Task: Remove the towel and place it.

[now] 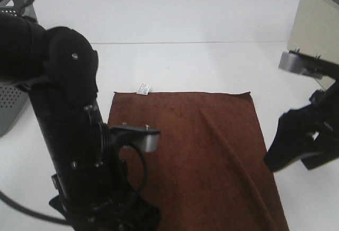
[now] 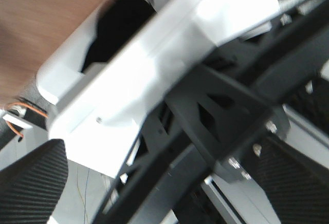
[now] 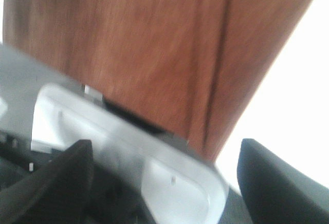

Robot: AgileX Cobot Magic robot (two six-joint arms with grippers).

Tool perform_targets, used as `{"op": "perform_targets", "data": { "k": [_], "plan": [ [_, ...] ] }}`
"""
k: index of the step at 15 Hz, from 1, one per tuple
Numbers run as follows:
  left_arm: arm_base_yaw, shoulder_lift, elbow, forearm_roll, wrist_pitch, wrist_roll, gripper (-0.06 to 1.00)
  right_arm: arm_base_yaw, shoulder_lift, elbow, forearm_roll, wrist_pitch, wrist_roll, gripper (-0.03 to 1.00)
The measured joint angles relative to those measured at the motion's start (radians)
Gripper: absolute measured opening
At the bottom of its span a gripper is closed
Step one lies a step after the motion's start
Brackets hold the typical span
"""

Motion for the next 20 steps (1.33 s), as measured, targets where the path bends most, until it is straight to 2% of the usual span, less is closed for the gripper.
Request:
{"op": "perform_targets", "data": {
  "k": [3,5,7,9,14,18,20],
  "plan": [
    [0.164,0.0,-0.12,0.088,-0.023,0.013,0.92,-0.123,0.039,-0.154,-0.001,-0.003,-0.002,0.78],
    [0.284,0.005,-0.215,0.112,-0.052,0.023,0.92,-0.133,0.119,-0.267,-0.013,0.016,-0.002,0.86],
    [0.398,0.034,-0.29,0.128,-0.059,0.027,0.92,-0.133,0.222,-0.375,-0.025,0.02,-0.002,0.88],
    [0.471,0.077,-0.344,0.153,-0.058,0.03,0.92,-0.133,0.334,-0.48,-0.029,0.019,-0.004,0.88],
    [0.577,0.19,-0.42,0.155,-0.078,0.089,0.92,-0.139,0.568,-0.6,-0.03,0.015,-0.069,0.88],
    [0.593,0.271,-0.434,0.135,-0.149,0.141,0.92,-0.163,0.673,-0.6,-0.029,-0.055,-0.076,0.88],
    [0.593,0.315,-0.447,0.088,-0.19,0.168,0.92,-0.163,0.71,-0.602,-0.027,-0.107,-0.08,0.88]
  ]
}}
